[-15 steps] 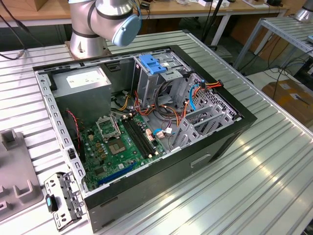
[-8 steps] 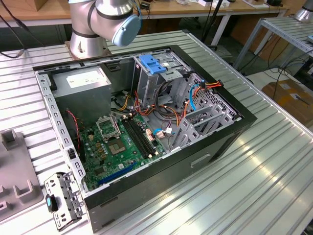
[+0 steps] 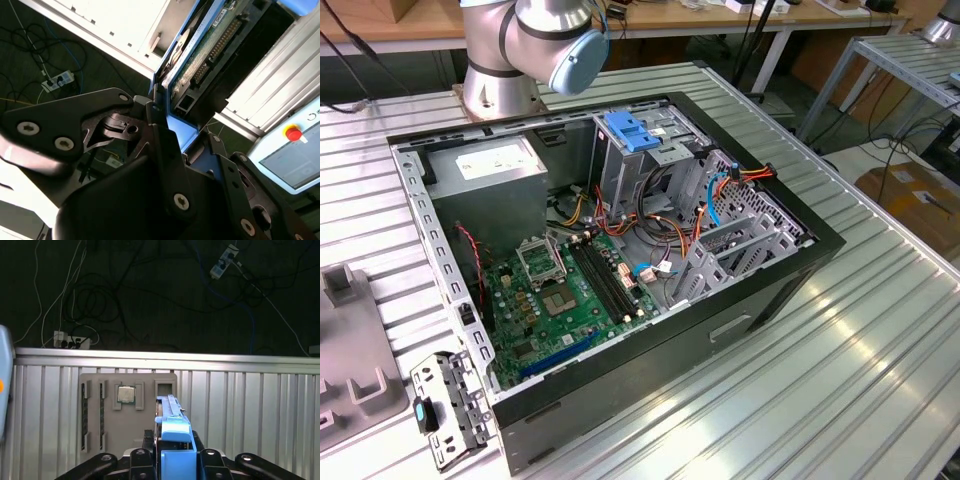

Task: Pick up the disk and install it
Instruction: 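Pick up the disk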

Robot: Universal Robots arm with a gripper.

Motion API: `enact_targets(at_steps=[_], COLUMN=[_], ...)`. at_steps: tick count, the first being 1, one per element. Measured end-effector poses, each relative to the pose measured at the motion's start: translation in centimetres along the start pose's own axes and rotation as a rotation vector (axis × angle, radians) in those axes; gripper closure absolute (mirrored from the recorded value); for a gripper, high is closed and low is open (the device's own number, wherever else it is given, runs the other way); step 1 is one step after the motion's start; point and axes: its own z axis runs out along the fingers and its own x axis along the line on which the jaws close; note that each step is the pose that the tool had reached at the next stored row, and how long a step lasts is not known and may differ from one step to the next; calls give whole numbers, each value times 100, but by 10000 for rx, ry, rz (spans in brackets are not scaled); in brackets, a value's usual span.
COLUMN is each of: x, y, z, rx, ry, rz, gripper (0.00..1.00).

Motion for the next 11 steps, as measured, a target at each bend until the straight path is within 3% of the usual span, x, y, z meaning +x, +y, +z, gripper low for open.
enact_targets(at_steps=[11], x=[0], y=[1], z=[-116], rx=[-4], ry=[-1], rz=[0], gripper=[63])
